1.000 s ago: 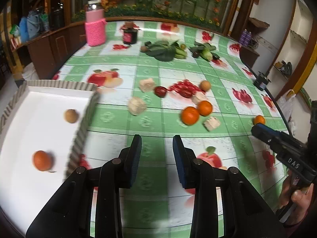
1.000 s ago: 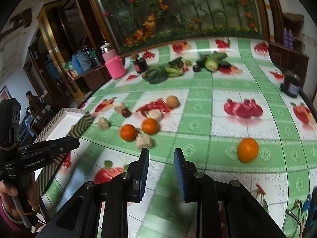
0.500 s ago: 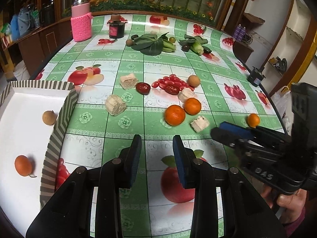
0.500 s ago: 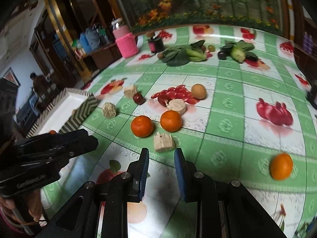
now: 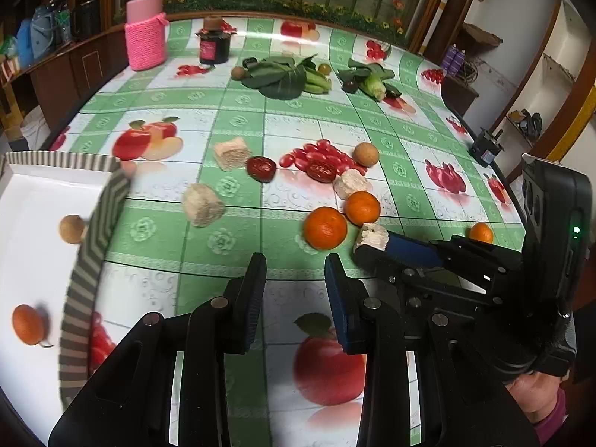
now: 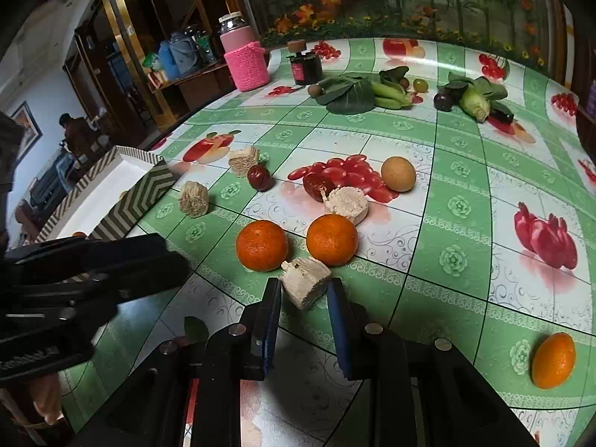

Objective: Organize fruits
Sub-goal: 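Grasp a beige cube chunk with the right tool, then grasp an orange with the left tool while the right tool holds the beige cube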

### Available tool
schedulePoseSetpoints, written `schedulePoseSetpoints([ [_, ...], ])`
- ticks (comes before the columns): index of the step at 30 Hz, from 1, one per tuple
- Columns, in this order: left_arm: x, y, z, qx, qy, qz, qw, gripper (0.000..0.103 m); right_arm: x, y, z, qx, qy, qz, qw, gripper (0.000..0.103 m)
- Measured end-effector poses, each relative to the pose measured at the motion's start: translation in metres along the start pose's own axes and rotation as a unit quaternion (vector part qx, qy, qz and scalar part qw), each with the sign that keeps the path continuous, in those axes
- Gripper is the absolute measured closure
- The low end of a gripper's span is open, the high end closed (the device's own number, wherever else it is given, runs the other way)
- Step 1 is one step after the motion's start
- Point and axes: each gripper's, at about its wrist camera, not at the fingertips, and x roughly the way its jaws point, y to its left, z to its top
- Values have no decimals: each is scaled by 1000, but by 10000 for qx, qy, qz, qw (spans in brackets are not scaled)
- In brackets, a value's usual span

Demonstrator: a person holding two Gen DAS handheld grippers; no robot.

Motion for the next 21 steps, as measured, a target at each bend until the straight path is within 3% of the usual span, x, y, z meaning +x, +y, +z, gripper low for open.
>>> schedulePoseSetpoints([
  [10,13,-4,7,32,71,86,9999,72,3,-6,5,150,-30,80,9999,76],
  [21,34,-21,15,229,259,34,9994,72,-23,-37,-1,748,-438,171,9961,76],
])
